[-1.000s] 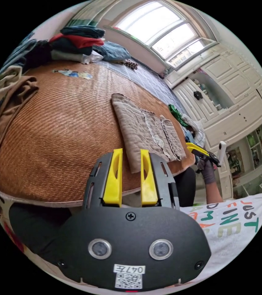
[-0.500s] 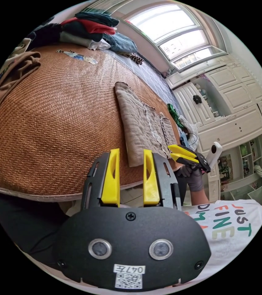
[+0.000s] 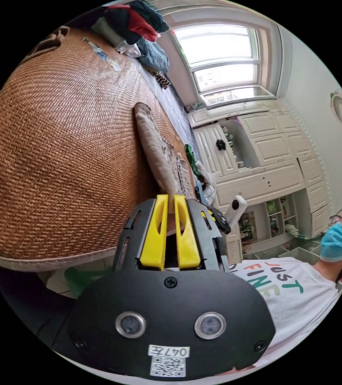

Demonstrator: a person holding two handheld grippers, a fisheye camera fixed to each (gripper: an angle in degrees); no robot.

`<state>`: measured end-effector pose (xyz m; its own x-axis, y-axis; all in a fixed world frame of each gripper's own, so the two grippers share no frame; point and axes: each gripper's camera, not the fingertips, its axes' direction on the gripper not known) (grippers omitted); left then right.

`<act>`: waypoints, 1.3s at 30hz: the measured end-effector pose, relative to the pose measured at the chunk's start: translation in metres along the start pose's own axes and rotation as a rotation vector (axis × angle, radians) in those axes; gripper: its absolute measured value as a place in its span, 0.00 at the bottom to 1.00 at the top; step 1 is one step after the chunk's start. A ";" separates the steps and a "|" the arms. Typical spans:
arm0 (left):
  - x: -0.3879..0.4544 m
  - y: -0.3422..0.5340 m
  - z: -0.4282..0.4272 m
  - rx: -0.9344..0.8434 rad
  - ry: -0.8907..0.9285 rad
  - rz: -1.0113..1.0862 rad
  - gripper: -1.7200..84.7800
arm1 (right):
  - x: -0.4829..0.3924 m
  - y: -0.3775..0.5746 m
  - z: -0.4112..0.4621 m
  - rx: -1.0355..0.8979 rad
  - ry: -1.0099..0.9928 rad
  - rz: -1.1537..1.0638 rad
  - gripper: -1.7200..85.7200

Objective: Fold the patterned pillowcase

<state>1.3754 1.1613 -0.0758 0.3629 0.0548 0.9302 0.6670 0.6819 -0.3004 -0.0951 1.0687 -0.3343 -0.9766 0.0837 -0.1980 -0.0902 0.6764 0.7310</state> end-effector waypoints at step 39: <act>0.088 -0.014 0.008 -0.076 -0.294 0.072 0.05 | -0.011 -0.139 -0.041 0.048 -0.012 -0.127 0.09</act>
<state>1.3925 1.1628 0.0115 0.2145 0.3174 0.9237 0.6974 0.6124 -0.3724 -0.0793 0.9436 -0.4074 -0.9554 0.0039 -0.2953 -0.2035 0.7162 0.6676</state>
